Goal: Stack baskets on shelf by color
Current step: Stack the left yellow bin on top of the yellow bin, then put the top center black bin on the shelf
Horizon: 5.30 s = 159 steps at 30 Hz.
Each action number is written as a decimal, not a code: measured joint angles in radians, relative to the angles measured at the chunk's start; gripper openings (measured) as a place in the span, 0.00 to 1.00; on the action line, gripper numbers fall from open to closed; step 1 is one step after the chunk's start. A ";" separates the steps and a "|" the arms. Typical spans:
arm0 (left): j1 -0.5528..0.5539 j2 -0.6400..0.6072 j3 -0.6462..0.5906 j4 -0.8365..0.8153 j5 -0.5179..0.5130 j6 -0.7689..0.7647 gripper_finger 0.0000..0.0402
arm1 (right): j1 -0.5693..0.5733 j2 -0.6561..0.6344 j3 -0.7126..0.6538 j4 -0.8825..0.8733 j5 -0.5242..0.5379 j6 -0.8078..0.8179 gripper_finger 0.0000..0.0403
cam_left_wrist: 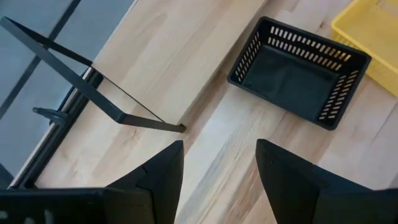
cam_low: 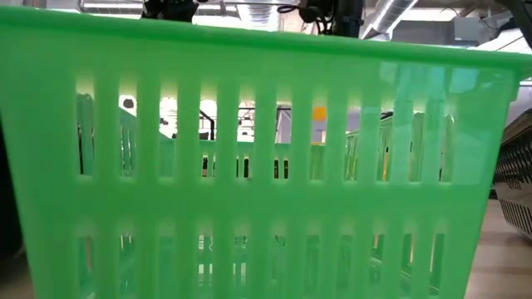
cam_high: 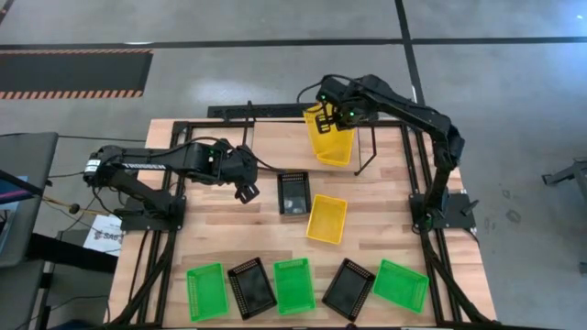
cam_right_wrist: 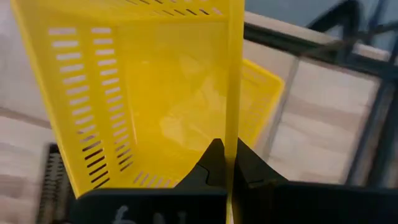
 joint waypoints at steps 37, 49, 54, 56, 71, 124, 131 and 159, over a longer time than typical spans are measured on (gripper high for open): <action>0.001 0.000 0.000 -0.002 0.017 0.034 0.47 | -0.012 -0.334 -0.713 0.502 -0.053 0.299 0.01; 0.002 0.000 0.000 0.008 0.017 0.034 0.47 | -0.059 -0.337 -0.845 0.650 -0.119 0.285 0.01; 0.004 0.000 0.000 0.026 0.017 0.038 0.47 | -0.081 -0.340 -0.851 0.666 -0.159 0.229 0.01; 0.006 0.000 0.000 0.038 0.018 0.038 0.47 | -0.089 -0.343 -0.853 0.668 -0.168 0.211 0.01; 0.006 0.000 0.000 0.058 0.022 0.033 0.47 | -0.096 -0.337 -0.833 0.669 -0.159 0.106 0.23; 0.012 0.428 0.026 0.352 0.526 0.348 0.47 | 0.292 -0.341 0.276 0.246 -0.268 -0.667 0.24; -0.012 0.449 0.026 0.372 0.482 0.389 0.47 | 0.252 -0.341 0.277 0.219 -0.266 -0.666 0.24; 0.012 0.660 0.022 0.428 0.492 0.469 0.17 | 0.326 -0.340 0.277 0.285 -0.266 -0.639 0.24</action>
